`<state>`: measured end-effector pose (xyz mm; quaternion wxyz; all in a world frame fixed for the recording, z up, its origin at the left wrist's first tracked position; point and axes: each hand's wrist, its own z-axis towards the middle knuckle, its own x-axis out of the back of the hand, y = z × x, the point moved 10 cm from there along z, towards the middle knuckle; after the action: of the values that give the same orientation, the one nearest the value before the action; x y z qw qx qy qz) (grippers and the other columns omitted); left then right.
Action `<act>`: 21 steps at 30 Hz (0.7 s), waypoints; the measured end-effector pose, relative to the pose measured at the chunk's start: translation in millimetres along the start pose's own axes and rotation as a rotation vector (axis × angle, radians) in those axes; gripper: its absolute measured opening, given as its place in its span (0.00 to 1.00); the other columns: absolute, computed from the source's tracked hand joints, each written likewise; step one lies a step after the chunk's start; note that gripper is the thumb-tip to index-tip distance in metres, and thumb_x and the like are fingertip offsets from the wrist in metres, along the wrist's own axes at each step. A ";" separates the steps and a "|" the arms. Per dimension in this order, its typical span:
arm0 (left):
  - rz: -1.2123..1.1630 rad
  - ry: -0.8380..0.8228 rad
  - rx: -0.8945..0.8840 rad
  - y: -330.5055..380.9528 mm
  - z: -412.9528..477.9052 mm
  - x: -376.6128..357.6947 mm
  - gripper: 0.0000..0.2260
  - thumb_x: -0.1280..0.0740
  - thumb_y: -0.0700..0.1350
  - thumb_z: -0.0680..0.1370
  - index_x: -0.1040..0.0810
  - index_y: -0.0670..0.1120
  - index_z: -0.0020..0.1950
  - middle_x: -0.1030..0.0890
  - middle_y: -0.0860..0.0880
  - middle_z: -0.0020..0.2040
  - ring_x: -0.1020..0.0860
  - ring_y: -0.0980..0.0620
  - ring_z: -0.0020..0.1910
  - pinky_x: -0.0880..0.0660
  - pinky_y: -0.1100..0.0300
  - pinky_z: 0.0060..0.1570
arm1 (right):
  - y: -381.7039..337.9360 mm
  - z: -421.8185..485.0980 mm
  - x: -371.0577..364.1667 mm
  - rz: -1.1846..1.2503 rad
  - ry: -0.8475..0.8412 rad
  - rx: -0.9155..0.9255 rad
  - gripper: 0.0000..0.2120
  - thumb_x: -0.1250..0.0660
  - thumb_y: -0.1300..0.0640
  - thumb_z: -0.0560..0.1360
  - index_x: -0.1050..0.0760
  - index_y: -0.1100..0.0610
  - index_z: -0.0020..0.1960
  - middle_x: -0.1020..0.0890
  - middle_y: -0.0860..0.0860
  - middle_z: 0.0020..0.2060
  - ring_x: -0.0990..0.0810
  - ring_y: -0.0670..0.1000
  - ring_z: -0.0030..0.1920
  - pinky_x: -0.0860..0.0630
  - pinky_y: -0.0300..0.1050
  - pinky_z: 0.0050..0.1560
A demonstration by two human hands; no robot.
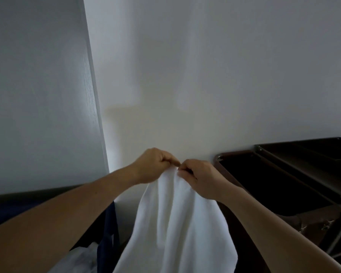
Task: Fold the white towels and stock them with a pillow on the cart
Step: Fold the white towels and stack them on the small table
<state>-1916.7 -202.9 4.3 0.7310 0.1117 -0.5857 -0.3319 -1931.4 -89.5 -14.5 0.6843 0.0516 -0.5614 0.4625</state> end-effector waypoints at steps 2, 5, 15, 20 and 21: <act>-0.004 -0.098 0.011 -3.8 -1.8 -11.2 0.18 0.40 0.36 0.79 0.17 0.52 0.61 0.17 0.59 0.57 0.22 0.66 0.55 0.31 0.77 0.56 | 3.5 0.4 1.6 0.022 0.027 -0.017 0.07 0.35 0.52 0.80 0.20 0.52 0.50 0.23 0.40 0.36 0.24 0.42 0.39 0.30 0.37 0.42; 0.039 -0.243 0.004 -10.6 -5.1 -22.8 0.17 0.39 0.45 0.81 0.23 0.60 0.67 0.23 0.71 0.53 0.27 0.75 0.52 0.33 0.77 0.51 | 11.7 -2.4 4.9 0.117 0.105 -0.061 0.06 0.33 0.52 0.80 0.20 0.53 0.47 0.23 0.41 0.32 0.25 0.37 0.34 0.32 0.31 0.36; -0.037 -0.345 -0.043 -10.0 0.7 -25.1 0.04 0.28 0.59 0.75 0.17 0.66 0.49 0.17 0.65 0.48 0.21 0.67 0.50 0.29 0.73 0.48 | 7.8 -18.7 -4.6 0.309 0.117 -0.055 0.07 0.30 0.52 0.78 0.21 0.40 0.44 0.17 0.36 0.37 0.19 0.38 0.42 0.26 0.29 0.42; -0.004 -0.311 -0.036 -16.3 0.6 -26.6 0.05 0.25 0.56 0.74 0.14 0.57 0.47 0.16 0.63 0.44 0.20 0.65 0.47 0.29 0.76 0.47 | 22.1 -28.8 -14.5 0.514 0.155 -0.122 0.11 0.27 0.57 0.75 0.28 0.46 0.50 0.18 0.44 0.36 0.22 0.39 0.35 0.26 0.33 0.37; 0.005 -0.269 -0.047 -16.2 1.7 -21.8 0.05 0.25 0.54 0.74 0.14 0.55 0.46 0.17 0.64 0.43 0.20 0.66 0.47 0.29 0.76 0.47 | 24.9 -30.6 -16.8 0.533 0.146 -0.127 0.13 0.26 0.58 0.74 0.28 0.47 0.50 0.19 0.45 0.36 0.23 0.39 0.35 0.27 0.34 0.37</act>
<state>-1926.1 -201.3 -21.3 0.6493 0.0474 -0.6706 -0.3556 -1925.6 -67.0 -50.5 0.5789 -0.1745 -0.5324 0.5924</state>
